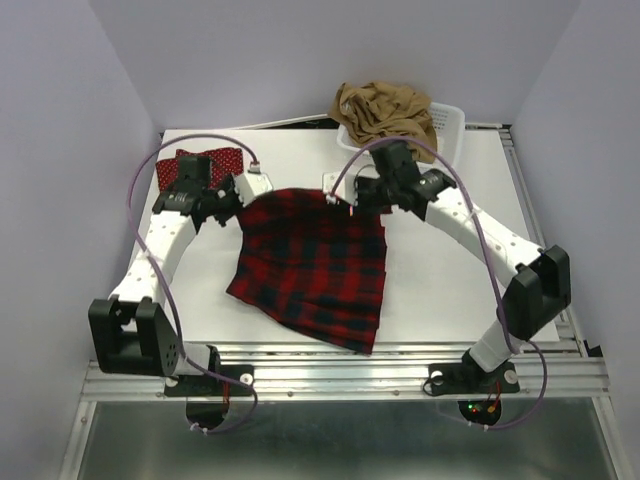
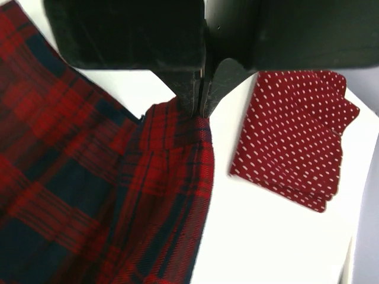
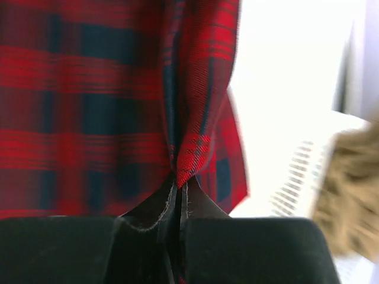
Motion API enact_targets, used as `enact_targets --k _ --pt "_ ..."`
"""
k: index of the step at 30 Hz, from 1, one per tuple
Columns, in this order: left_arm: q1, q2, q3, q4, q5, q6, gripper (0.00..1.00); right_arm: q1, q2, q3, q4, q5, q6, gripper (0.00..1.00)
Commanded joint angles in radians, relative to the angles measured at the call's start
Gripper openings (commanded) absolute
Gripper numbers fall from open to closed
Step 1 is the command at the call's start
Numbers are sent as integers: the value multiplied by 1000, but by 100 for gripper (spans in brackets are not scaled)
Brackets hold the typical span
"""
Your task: Fold and stack the skirts
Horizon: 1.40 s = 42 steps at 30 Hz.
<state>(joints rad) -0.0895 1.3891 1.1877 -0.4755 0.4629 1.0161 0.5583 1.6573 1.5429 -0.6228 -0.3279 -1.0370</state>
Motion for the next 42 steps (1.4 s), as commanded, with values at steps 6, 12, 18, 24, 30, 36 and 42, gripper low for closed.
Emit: enact_targets --k 6,12,18,24,30,36,42 --pt "8 -335 -368 -199 36 450 0 205 -157 -381 -14 32 201 1" --pt "-22 -458 -557 -249 -7 520 52 269 -166 -541 87 26 229 3" --pt "-26 -375 -416 -215 16 265 72 269 -67 -550 145 75 247 7" --pt "-24 -170 -189 -248 98 95 66 184 131 -544 238 193 213 1" --pt "-24 -72 -102 -219 77 -20 63 2 300 -333 265 239 118 1" --pt "-32 -39 -79 -166 43 -120 61 -2 420 -91 279 210 35 1" --pt "-140 -65 -76 -126 -29 -198 61 -1 380 30 209 233 58 6"
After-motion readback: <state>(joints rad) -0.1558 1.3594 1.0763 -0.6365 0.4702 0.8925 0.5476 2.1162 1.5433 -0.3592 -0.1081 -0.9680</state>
